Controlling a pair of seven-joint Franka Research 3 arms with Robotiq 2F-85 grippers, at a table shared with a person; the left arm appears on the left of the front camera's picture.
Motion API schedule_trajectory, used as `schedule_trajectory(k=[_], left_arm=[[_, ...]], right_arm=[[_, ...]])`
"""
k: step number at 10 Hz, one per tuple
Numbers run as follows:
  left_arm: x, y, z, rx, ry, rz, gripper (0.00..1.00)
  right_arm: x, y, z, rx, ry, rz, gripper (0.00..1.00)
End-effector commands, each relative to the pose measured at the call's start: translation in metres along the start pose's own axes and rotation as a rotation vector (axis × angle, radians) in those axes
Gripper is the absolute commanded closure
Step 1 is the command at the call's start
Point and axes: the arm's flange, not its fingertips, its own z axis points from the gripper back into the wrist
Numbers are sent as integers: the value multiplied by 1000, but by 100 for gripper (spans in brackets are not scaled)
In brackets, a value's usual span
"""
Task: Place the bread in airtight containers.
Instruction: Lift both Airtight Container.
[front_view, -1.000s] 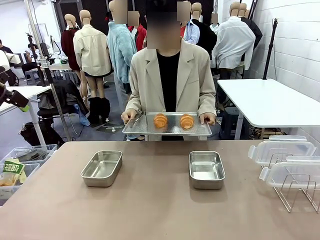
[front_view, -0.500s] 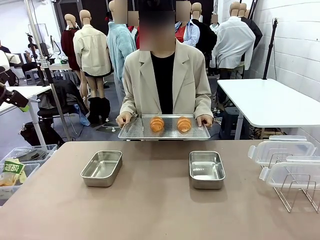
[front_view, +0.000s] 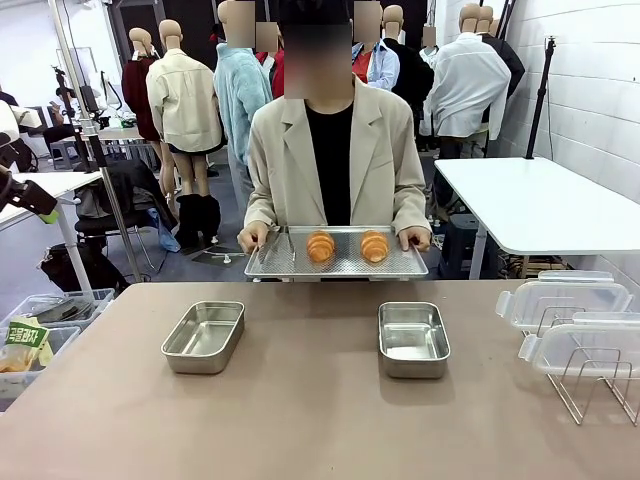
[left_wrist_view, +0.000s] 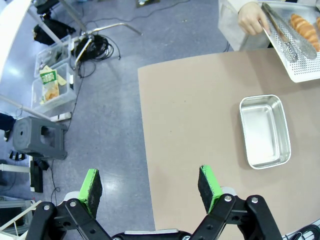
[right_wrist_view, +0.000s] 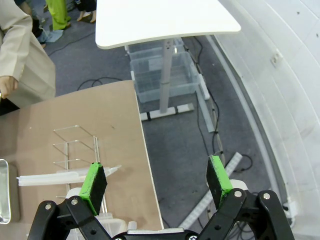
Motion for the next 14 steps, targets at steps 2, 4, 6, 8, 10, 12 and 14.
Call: schedule_trajectory(k=[2,4,6,8,10,12,14], left_arm=[[0,0,0,0,0,0,0],[21,-37,-11,-116,11,6,0],[34,-74,-18,-196,26,-65,0],[37,-115,-38,-265,75,-89,0],[28,-135,-58,-295,116,20,0],[29,-130,-44,-249,69,-94,0],[28,-137,-54,-267,93,-68,0]], right_arm=[[15,24,11,25,2,24,0],[40,99,41,128,-2,142,0],[41,176,59,231,26,303,0],[29,240,60,311,161,344,0],[3,278,35,260,285,387,0],[0,277,51,298,219,394,0],[-7,280,34,269,263,390,0]])
